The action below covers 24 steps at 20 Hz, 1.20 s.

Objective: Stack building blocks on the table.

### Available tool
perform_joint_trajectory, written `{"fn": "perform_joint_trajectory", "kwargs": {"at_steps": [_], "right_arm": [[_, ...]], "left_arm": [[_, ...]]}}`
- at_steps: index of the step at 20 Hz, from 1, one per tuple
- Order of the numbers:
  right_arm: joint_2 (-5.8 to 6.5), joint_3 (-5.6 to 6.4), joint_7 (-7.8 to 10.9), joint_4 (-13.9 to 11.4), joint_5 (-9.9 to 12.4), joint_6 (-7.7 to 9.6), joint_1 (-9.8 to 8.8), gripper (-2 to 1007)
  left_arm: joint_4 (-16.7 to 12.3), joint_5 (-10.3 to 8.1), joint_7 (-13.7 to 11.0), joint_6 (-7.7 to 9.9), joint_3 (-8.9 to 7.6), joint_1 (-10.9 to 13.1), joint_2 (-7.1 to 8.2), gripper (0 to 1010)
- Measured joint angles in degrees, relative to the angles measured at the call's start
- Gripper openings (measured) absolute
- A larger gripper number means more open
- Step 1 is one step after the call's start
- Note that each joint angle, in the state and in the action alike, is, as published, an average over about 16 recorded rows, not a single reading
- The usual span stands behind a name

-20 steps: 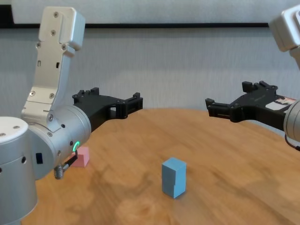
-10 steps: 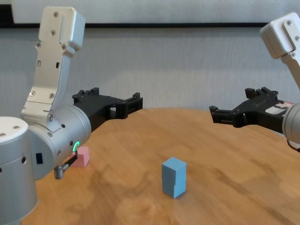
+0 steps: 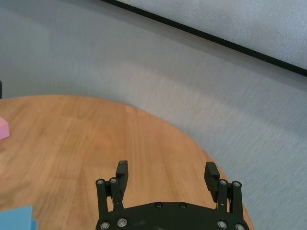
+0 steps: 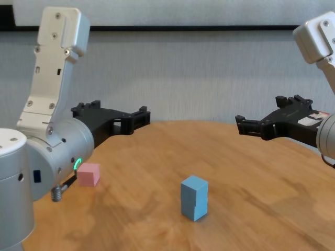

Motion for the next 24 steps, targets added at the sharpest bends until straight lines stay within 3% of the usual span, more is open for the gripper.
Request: {"fn": "perform_joint_trajectory", "kwargs": {"at_steps": [12, 24], "right_arm": [[0.00, 0.10, -0.44, -0.3, 0.1, -0.35, -0.23, 1005], [0.00, 0.15, -0.56, -0.4, 0.2, -0.46, -0.29, 1005]], "left_arm": [[-0.3, 1.87, 3.7, 3.98, -3.29, 1.6, -2.50, 1000], [1.8, 1.56, 3.1, 5.12, -5.93, 1.3, -4.41, 1000]]}}
